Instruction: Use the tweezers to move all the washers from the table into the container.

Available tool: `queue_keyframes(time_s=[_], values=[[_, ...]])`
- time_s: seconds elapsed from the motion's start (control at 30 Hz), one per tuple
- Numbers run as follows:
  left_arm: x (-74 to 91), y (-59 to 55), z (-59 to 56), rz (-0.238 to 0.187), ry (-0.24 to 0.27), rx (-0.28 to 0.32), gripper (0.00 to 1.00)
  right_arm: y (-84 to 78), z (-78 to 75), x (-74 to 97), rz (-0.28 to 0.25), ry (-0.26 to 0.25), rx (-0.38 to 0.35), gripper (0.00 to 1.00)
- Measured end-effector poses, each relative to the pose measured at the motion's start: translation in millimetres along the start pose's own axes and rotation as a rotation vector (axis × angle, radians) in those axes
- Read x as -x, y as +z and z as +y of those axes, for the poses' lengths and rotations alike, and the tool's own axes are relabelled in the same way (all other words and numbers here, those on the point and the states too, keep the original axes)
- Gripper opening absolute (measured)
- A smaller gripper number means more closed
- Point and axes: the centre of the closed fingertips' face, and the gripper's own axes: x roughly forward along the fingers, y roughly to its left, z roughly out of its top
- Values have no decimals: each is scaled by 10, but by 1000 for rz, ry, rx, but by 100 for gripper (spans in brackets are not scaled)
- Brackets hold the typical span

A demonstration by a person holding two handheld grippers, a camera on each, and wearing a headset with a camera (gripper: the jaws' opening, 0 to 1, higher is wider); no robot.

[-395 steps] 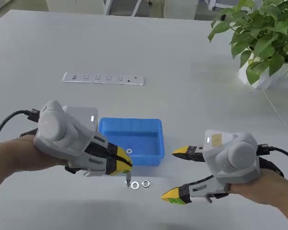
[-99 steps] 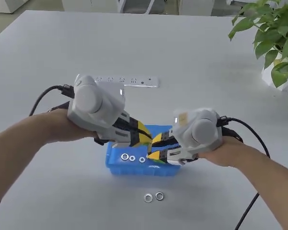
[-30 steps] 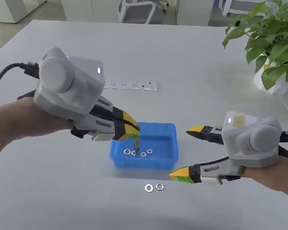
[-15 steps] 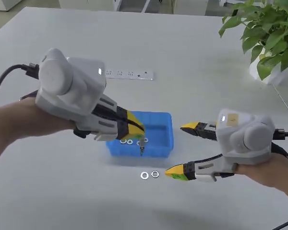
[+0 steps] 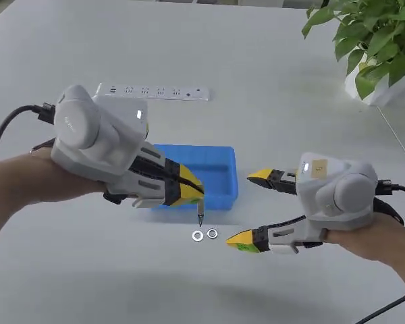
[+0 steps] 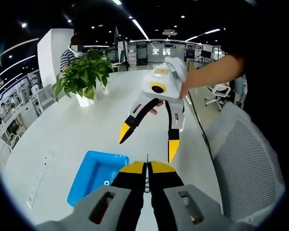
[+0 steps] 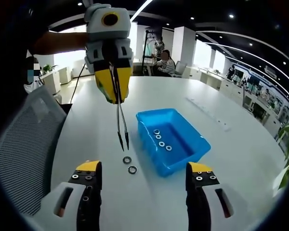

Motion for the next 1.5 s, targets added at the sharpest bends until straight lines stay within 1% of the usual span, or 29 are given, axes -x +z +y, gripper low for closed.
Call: queue_keyframes(time_s=[0.13, 0.43, 0.57, 0.67, 0.87, 1.03, 1.13, 1.23, 1.43, 1.5], values=[[-40, -48, -32, 2, -9, 3, 5, -21, 32, -10, 1, 4, -4, 71], [-122, -172, -48, 7, -15, 12, 5, -68, 73, -42, 5, 11, -16, 71], [-154, -245, -40, 16, -11, 12, 5, -93, 95, -57, 10, 18, -19, 70], [-169, -279, -33, 14, -11, 26, 5, -102, 102, -67, 11, 21, -21, 70], [-193, -359, -17, 25, -9, 28, 5, -107, 118, -91, 11, 27, -22, 69], [-221, -370, -10, 16, -13, 39, 5, -124, 147, -118, 13, 35, -26, 68], [-232, -360, -16, 9, -19, 38, 5, -134, 173, -139, 16, 45, -19, 67], [-233, -360, -21, 10, -23, 31, 5, -125, 188, -152, 15, 52, -13, 65], [-214, -374, -48, 22, -48, 20, 5, -97, 259, -239, 18, 83, 17, 58], [-208, -378, -51, 24, -57, 18, 5, -72, 304, -279, 18, 101, 32, 53]])
